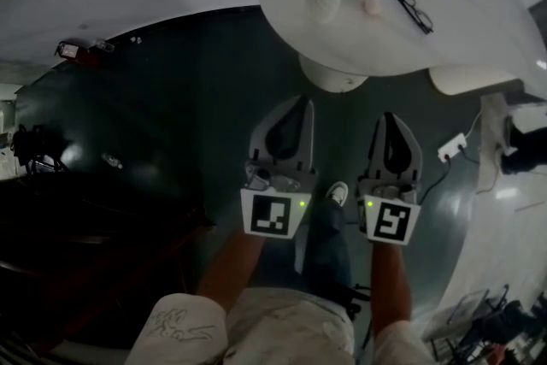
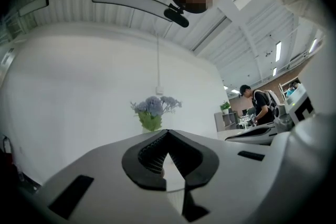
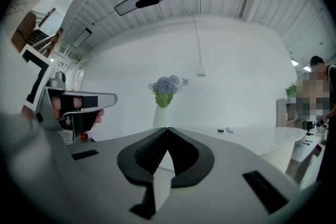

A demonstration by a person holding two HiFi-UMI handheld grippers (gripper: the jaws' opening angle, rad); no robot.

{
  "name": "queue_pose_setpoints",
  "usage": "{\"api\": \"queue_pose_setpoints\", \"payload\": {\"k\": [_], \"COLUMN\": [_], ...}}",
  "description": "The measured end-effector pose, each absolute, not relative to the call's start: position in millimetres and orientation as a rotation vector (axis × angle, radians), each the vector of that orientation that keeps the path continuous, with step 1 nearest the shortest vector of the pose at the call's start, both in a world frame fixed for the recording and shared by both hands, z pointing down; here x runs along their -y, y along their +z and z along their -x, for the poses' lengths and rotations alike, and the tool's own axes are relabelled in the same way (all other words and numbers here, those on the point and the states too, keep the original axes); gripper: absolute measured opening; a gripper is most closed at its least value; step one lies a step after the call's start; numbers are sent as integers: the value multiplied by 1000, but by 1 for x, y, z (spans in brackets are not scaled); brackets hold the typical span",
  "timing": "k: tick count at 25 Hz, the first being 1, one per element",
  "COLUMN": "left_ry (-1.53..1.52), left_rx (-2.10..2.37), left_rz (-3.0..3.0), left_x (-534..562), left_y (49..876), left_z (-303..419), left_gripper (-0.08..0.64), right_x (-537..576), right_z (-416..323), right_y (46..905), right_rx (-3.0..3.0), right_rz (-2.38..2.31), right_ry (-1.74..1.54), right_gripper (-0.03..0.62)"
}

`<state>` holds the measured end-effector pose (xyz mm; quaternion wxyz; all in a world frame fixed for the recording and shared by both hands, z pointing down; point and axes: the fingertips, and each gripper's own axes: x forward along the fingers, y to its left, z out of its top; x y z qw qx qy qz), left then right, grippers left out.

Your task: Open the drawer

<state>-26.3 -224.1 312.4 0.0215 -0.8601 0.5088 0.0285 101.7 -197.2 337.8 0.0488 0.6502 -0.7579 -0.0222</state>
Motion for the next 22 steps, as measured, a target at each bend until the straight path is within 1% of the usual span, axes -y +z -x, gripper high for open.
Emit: {"api": "queue_pose_setpoints", "payload": {"k": [6,12,19,22], "left_ry": [24,-32,-35,-36], "left_rx": [-1641,-1655,-1645,-1648], "left_rz": [2650,2656,2686,2699], "left_x": [226,226,230,231], "left_y": [393,466,528,544], "left_z": [24,20,7,3], "left_gripper": [-5,-3,-5,-4], "right_x": [210,220,232,235], "right_z": [-114,-121,-128,-135], "right_y": [433,511,580,593], "right_rx": [2292,2270,2206,2202], "right_rz": [-1917,-1907,-1969,-2000], "right_ry": [-5,40,122,150], "right_gripper": [6,6,6,6]}}
